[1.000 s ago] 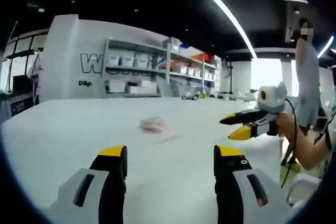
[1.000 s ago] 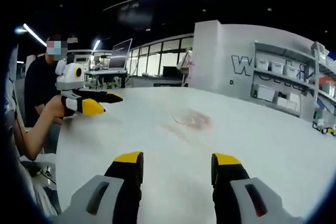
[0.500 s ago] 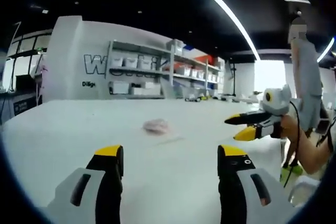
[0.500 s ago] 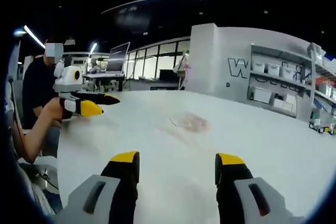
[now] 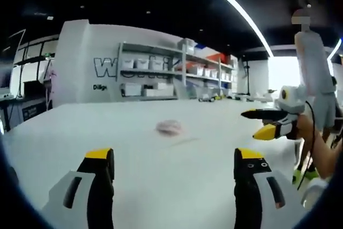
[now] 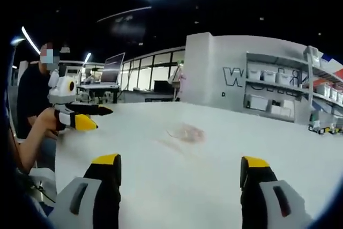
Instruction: Open the resealable bag by pulling the two sides of the seal apart until the entire bag opening is separated and visibly accessible.
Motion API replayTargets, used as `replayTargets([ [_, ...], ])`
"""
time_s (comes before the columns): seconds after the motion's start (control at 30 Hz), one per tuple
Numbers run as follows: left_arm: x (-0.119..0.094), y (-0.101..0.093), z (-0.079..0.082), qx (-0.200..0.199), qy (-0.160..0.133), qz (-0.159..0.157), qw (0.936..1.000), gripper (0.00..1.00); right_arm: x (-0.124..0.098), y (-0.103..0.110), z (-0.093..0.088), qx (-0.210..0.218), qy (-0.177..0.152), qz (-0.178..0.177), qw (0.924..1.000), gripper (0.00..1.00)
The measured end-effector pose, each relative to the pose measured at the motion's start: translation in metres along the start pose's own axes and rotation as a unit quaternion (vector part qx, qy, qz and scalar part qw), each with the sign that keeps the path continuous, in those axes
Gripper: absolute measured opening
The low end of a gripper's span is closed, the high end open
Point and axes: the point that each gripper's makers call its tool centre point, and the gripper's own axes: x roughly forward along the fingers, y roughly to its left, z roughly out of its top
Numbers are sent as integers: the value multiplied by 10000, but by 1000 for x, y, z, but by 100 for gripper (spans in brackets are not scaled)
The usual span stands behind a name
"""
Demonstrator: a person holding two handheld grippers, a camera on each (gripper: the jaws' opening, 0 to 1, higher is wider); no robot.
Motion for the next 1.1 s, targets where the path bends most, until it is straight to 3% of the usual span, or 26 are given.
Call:
replayTargets([
  [0.2,-2,3,4,38,-58,106,9999,99,-1,-2,-4,143,-7,-42,9999,100],
  [0.6,-2,2,0,-155,-224,-2,9996,100,2,1,-10,124,-5,-110,9999,100],
  [1.1,-2,1,0,-46,-100,54,9999,100,-2,-1,-11,107,-40,-153,9998,99],
])
